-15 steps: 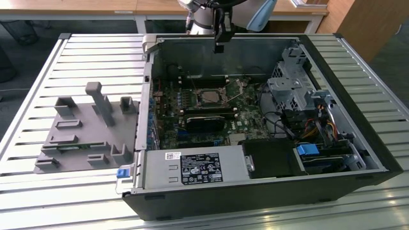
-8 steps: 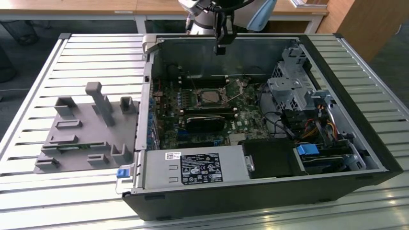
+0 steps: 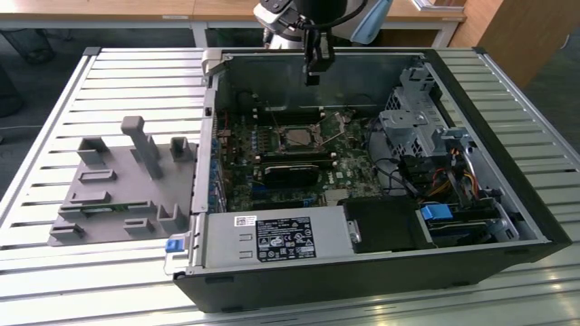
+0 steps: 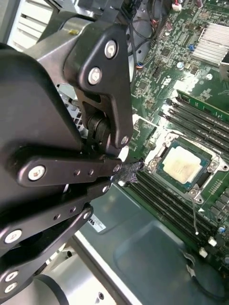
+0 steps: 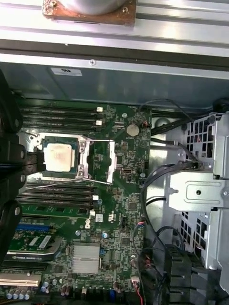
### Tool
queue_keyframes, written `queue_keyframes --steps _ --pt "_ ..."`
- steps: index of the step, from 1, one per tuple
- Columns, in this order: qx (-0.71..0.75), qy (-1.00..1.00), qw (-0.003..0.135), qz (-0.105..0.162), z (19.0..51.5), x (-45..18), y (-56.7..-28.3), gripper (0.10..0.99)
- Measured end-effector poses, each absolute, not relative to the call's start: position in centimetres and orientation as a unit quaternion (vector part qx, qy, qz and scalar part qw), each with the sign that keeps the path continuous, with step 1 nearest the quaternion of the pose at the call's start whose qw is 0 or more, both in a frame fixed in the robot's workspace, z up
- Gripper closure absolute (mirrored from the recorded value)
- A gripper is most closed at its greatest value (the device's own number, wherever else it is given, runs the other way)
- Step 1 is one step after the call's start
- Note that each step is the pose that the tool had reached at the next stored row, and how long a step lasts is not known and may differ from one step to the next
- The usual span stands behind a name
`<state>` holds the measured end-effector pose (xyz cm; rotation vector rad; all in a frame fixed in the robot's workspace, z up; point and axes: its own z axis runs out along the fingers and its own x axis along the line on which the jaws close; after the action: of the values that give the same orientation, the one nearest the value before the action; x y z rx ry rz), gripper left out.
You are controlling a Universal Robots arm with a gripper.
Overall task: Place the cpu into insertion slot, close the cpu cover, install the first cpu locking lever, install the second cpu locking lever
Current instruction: 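Close the cpu cover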
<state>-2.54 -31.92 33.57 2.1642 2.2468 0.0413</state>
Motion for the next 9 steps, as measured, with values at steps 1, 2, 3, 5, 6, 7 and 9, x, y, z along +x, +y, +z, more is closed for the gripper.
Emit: queue_keyframes --steps 1,2,3,5,6,7,9 --pt "0.694 0.72 0.011 0.013 33.4 -2.5 -31.9 0.98" --pt "0.694 0.72 0.011 0.013 33.3 -2.5 -31.9 0.98" --pt "0.694 0.72 0.011 0.013 33.1 -2.4 -31.9 0.98" --pt "0.694 0.72 0.01 0.013 32.8 -2.0 -31.9 0.98" --pt "0.694 0.72 0.01 0.012 32.6 -1.6 -31.9 0.98" --pt "0.694 0.72 0.009 0.012 32.4 -1.3 -31.9 0.98" --pt "0.694 0.72 0.009 0.011 32.1 -1.1 -31.9 0.98"
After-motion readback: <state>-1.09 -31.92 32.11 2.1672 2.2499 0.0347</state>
